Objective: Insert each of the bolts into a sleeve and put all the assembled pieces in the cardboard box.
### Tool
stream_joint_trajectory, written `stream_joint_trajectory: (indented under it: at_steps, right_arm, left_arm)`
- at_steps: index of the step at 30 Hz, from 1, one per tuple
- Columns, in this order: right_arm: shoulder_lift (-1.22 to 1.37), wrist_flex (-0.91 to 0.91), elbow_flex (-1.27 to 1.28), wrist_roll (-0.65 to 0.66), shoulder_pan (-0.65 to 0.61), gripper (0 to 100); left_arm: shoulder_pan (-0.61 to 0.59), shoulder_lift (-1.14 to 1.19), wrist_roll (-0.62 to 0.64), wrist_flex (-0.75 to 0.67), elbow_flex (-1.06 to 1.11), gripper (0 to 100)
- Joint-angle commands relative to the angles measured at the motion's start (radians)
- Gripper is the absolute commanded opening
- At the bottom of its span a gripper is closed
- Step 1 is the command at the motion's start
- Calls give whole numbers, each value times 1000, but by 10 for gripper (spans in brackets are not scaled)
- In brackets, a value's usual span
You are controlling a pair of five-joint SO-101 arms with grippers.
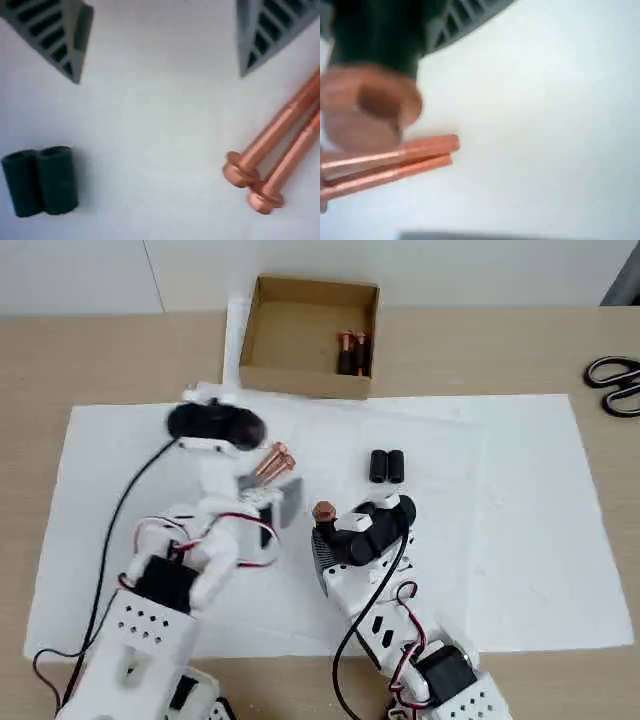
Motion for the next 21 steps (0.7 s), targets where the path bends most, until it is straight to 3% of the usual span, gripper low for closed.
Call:
stream_joint_trajectory:
  at_steps: [1, 4, 9, 13, 16, 21]
  right_arm:
    - [-7, -22, 8, -3, -1, 4]
    - [-5, -22, 8, -3, 24, 4]
    - [-12, -21, 8, -3, 101, 4]
    - [-5, 68, -28, 17, 193, 4]
    - [-4, 162, -77, 80, 283, 4]
    - [-1, 219, -213, 204, 475, 3]
  left_arm:
    - [-75, -12, -35, 44, -61, 196]
    - [-190, -12, -44, 144, -102, 197]
    - [-529, -12, -95, 379, -237, 198]
    - [-795, -11, -275, 488, -289, 199]
    - [-848, -5, -471, 523, -285, 198]
    - [-830, -3, -479, 612, -278, 198]
